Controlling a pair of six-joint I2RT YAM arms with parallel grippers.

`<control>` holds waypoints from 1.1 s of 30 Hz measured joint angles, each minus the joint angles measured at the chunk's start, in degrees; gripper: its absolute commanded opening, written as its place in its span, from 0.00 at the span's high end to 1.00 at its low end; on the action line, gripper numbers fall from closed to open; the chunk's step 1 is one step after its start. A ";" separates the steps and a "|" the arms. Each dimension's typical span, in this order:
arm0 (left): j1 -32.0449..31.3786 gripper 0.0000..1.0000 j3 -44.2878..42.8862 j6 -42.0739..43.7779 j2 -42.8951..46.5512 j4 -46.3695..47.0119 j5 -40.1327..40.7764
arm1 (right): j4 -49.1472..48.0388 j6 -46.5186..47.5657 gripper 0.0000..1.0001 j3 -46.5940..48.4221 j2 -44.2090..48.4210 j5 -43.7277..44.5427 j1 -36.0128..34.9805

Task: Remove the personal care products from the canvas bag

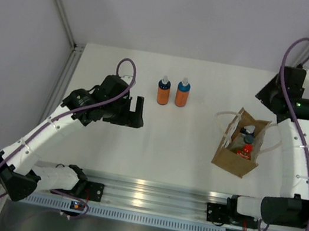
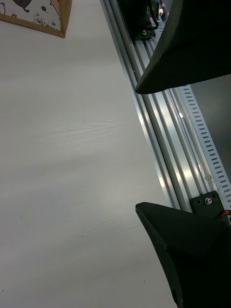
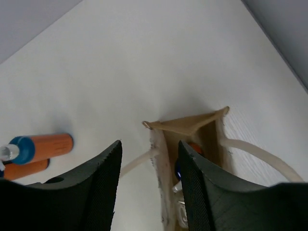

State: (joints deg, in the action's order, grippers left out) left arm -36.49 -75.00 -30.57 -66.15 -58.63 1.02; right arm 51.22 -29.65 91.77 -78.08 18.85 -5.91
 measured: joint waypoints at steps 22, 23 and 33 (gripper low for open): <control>0.00 0.02 0.00 0.33 -2.14 0.02 -2.29 | 8.68 -12.44 0.59 -14.34 3.48 0.83 4.55; 0.00 0.02 0.00 0.33 -2.14 0.02 -2.29 | 8.74 -12.81 0.59 -14.73 3.48 0.83 4.55; 0.00 0.02 0.00 0.48 -2.14 0.02 -2.03 | 8.31 -14.08 0.59 -16.81 3.45 0.55 4.52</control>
State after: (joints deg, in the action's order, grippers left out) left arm -36.49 -75.00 -30.09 -68.29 -58.61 -1.02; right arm 59.53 -43.72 74.96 -74.63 19.40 -1.39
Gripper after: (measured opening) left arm 0.984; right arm 0.407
